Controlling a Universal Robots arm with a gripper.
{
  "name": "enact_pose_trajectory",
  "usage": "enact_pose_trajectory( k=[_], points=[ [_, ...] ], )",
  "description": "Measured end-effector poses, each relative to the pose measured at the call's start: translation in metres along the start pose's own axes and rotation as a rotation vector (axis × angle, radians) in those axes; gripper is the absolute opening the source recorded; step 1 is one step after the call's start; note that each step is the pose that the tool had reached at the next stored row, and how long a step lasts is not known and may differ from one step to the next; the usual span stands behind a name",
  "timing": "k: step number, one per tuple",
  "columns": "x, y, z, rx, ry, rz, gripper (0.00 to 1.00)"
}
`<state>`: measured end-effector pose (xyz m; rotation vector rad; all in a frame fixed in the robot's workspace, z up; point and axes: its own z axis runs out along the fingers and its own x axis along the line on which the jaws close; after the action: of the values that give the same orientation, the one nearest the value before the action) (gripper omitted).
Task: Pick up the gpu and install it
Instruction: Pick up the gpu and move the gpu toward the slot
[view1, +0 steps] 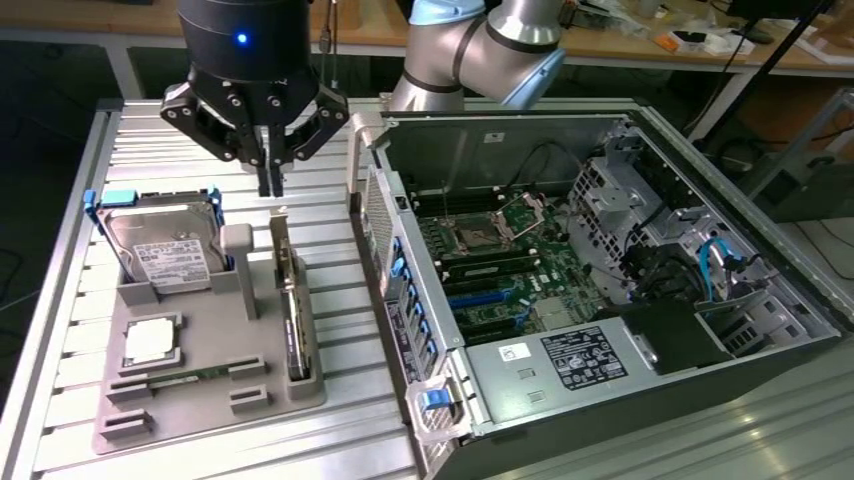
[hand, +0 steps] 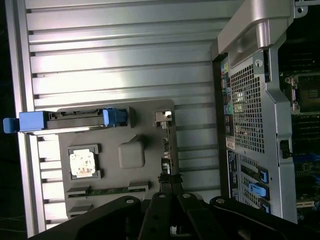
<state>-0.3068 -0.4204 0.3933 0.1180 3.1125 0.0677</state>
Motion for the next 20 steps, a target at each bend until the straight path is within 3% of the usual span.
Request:
enact_pose_trajectory(
  k=[3,4,6,7,11,16,20],
  points=[
    [0.000,0.0000,0.0000,0.0000,0.0000,0.000,0.30],
    [0.000,0.0000,0.0000,0.0000,0.0000,0.000,0.30],
    [0.000,0.0000,0.0000,0.0000,0.0000,0.000,0.42],
    [0.000,0.0000,0.0000,0.0000,0.0000,0.000,0.42],
    [0.000,0.0000,0.0000,0.0000,0.0000,0.000,0.60],
    [0.000,-0.0007,0.0009,0.0000,0.0001,0.000,0.60],
    [-0.001,-0.0135,0.0049,0.0000,0.0002,0.000,0.60]
  ],
)
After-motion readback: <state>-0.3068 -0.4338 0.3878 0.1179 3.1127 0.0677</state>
